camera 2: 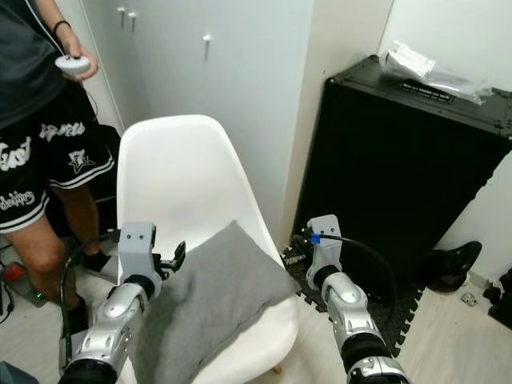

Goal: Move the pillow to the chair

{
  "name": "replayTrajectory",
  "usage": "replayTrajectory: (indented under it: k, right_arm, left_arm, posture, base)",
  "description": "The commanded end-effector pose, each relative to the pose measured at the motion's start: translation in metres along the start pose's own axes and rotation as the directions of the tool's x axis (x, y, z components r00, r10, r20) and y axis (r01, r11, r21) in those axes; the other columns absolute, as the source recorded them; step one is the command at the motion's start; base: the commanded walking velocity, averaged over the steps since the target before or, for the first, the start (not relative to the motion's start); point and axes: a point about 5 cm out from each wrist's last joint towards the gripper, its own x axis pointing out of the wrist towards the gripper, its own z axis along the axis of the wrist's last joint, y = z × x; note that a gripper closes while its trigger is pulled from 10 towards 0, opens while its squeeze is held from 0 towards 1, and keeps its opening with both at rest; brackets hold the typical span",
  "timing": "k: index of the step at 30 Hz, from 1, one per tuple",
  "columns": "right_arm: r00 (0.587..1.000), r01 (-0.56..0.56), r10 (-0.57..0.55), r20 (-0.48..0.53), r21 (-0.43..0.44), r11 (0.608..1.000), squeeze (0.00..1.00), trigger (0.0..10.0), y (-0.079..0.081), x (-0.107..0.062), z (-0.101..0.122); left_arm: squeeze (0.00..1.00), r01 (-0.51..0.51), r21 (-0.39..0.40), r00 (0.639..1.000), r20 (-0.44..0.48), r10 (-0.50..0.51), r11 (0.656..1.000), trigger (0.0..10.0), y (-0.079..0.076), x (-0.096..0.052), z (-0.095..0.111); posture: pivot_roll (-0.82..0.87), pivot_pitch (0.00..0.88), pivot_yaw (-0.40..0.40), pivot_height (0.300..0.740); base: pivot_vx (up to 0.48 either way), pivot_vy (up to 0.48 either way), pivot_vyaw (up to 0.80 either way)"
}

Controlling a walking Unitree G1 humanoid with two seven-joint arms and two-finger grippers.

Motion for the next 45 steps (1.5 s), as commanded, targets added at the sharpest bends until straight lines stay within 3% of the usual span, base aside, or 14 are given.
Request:
replayTrajectory:
  k: [1, 20, 30, 37, 45]
  right_arm:
    - [1.0, 0.014, -0.015, -0.013, -0.011, 1.0, 0.0, 10.0, -0.003, 0.0, 0.0]
    - [1.0, -0.011, 0.011, -0.013, -0.027, 1.0, 0.0, 10.0, -0.004, -0.001, 0.0]
    - [1.0, -0.014, 0.014, -0.028, -0.029, 0.999, 0.0, 10.0, -0.004, -0.002, -0.002]
    - [0.995, 0.037, -0.038, -0.096, -0.012, 0.999, 0.0, 10.0, -0.007, -0.004, -0.014]
    - [0.99, 0.071, -0.07, -0.12, -0.003, 0.997, 0.0, 10.0, -0.005, -0.005, -0.02]
  left_arm:
    - [0.0, -0.002, -0.015, 1.0, 0.005, 0.002, 1.0, 10.0, -0.002, 0.001, 0.003]
    - [0.0, -0.063, -0.099, 0.997, -0.056, 0.057, 0.993, 10.0, 0.006, 0.0, -0.002]
    - [0.0, -0.065, -0.091, 0.996, -0.061, 0.06, 0.994, 10.0, 0.005, 0.0, -0.003]
    - [0.0, -0.088, -0.098, 0.994, -0.069, 0.081, 0.991, 10.0, 0.006, -0.001, -0.005]
    - [0.0, -0.136, -0.142, 0.983, -0.143, 0.116, 0.98, 10.0, 0.004, -0.002, -0.02]
  posture:
    - [-0.03, 0.014, -0.089, 0.695]
    - [-0.03, 0.024, -0.094, 0.695]
    - [-0.02, 0.033, -0.098, 0.734]
    - [-0.02, 0.037, -0.095, 0.74]
    - [-0.03, 0.037, -0.09, 0.74]
  base:
    - [0.0, 0.0, 0.0]
    - [0.0, 0.0, 0.0]
    - [0.0, 0.0, 0.0]
    - [0.0, 0.0, 0.0]
    - [0.0, 0.0, 0.0]
